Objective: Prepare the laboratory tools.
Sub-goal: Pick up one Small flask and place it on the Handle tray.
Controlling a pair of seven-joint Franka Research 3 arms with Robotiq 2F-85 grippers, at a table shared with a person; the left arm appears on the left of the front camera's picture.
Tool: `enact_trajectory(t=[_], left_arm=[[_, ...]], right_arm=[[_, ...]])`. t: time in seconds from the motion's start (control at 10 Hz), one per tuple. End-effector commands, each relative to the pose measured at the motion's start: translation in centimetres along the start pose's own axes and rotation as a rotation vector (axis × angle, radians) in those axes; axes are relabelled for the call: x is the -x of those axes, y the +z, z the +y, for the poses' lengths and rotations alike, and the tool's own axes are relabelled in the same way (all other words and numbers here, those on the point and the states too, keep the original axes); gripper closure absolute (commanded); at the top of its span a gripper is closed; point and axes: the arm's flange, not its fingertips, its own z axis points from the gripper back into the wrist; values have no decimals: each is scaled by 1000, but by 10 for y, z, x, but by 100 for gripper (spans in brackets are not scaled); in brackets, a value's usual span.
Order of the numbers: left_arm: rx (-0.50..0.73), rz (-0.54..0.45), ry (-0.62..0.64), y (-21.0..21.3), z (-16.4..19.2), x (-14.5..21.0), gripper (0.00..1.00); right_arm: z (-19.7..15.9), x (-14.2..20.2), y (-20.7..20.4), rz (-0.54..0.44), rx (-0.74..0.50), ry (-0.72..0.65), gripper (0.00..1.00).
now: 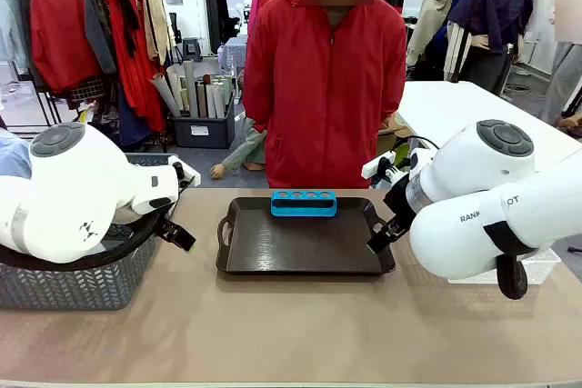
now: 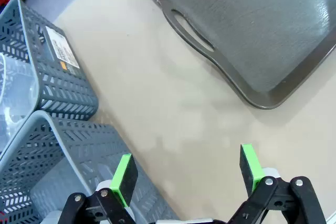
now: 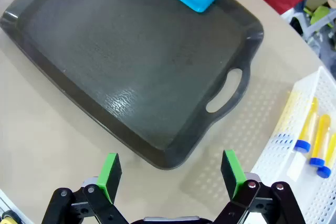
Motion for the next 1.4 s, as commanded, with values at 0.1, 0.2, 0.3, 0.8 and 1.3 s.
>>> enact_trajectory(t=[0.1,0.2,0.3,0.8,1.3], left_arm=[[0,0,0,0,0,0,0],[0,0,0,0,0,0,0],[0,0,0,0,0,0,0],[0,0,0,0,0,0,0],[0,0,0,0,0,0,0]], right_arm=[[0,0,0,0,0,0,0],[0,0,0,0,0,0,0],[0,0,0,0,0,0,0],[0,0,0,0,0,0,0],[0,0,0,0,0,0,0]])
